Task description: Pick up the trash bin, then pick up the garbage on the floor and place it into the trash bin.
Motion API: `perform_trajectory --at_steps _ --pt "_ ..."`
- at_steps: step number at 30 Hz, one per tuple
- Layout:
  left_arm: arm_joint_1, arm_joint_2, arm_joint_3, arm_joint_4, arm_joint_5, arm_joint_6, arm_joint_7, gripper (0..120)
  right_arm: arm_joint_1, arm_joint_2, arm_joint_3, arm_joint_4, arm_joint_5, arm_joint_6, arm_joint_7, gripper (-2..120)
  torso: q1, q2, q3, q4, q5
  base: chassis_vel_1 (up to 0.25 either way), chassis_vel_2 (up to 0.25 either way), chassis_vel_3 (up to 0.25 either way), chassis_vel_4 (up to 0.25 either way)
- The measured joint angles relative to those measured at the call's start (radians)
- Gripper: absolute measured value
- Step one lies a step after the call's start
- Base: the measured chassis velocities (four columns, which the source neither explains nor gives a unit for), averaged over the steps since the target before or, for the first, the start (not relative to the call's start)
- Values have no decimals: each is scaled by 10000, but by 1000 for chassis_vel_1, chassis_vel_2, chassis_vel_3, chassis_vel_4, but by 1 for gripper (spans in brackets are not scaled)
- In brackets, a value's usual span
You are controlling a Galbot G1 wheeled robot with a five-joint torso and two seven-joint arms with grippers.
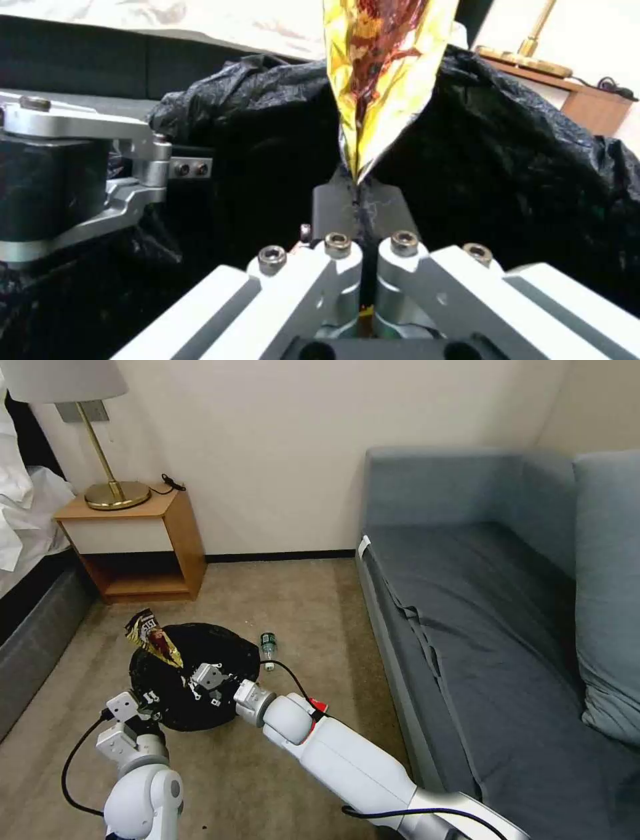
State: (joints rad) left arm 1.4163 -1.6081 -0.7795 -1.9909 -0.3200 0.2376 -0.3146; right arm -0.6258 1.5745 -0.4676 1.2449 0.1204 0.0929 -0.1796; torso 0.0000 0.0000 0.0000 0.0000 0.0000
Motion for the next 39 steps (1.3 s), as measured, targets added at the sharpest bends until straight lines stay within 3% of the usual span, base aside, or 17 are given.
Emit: perform_trajectory --at_steps 7,9,19,21,24,26,39 --pt "-17 0 -4 0 0 -13 1 4 -10 1 18 0 -54 -11 0 13 0 0 0 0 0 0 0 0 0" --pt "-31 0 -14 0 0 -20 4 4 -12 0 31 0 -80 -11 -2 26 0 0 0 0 0 0 0 0 0" --pt "-53 0 -62 41 6 -62 21 4 -30 -17 106 0 -167 17 -64 59 0 0 0 0 0 0 0 0 0" --pt "-53 0 -95 46 -2 -67 29 4 -41 -33 108 2 -176 23 -70 72 0 0 0 0 0 0 0 0 0" --pt "-50 0 -100 45 -7 -69 32 4 -42 -44 108 4 -178 26 -72 77 0 0 0 0 0 0 0 0 0" --pt "-41 0 -99 35 -13 -70 34 4 -43 -52 108 4 -182 31 -84 89 0 0 0 0 0 0 0 0 0" --pt "-52 -1 -71 16 -8 -71 33 4 -56 -38 161 32 -184 44 -92 92 0 0 0 0 0 0 0 0 0"
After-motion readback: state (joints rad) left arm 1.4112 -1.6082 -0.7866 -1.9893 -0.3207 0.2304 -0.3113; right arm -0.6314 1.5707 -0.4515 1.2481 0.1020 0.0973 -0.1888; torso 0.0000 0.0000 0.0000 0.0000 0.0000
